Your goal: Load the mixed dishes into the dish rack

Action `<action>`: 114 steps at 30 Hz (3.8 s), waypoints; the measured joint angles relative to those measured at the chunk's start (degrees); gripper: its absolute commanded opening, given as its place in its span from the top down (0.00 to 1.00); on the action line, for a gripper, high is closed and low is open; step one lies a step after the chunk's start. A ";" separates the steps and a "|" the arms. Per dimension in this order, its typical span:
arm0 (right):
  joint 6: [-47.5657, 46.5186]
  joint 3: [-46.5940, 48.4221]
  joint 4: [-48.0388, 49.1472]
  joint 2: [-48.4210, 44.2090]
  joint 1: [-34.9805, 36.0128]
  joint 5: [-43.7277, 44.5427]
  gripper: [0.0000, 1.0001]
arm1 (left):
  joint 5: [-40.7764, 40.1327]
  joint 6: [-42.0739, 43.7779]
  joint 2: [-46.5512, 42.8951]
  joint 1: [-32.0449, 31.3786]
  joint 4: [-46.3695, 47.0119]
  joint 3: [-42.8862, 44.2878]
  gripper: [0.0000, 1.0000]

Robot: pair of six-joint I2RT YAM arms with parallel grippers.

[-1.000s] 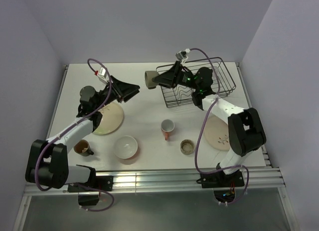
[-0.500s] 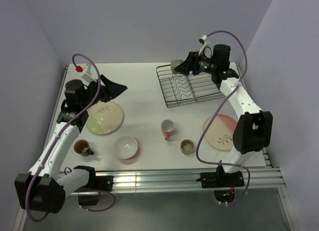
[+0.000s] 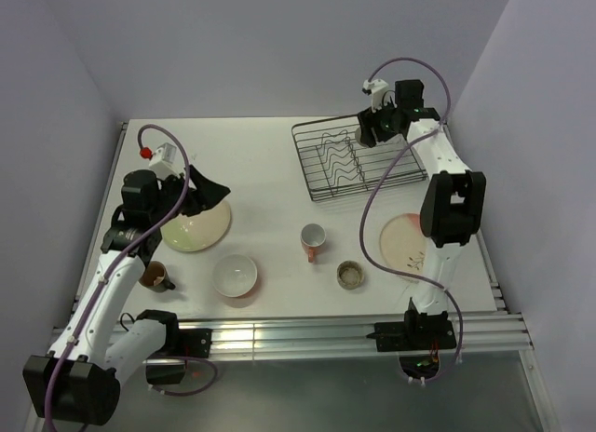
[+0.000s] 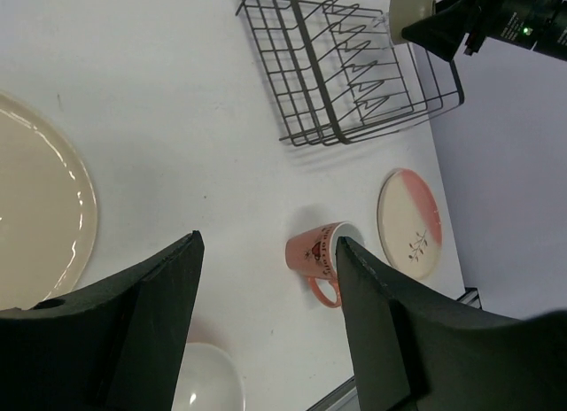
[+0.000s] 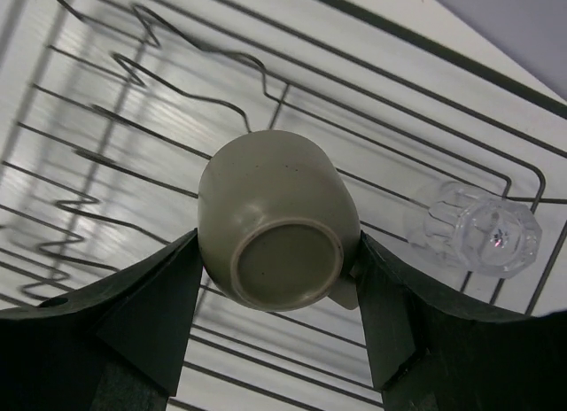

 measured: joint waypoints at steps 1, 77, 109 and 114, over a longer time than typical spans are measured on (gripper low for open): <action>-1.86 1.11 -0.96 1.51 0.00 1.14 0.64 | -0.22 0.09 -0.02 0.00 -0.33 -0.24 0.32; -13.03 4.07 -6.71 -10.64 0.22 -9.44 0.21 | -3.52 1.29 1.51 -9.62 -9.62 -0.96 0.36; 12.85 -44.65 1.86 -43.39 3.15 -34.01 0.28 | -28.65 -17.51 48.83 -40.89 -14.91 26.77 0.72; 13.03 -44.65 1.88 -43.39 3.15 -34.07 0.28 | -33.92 -16.48 51.34 -43.43 -18.40 30.40 0.92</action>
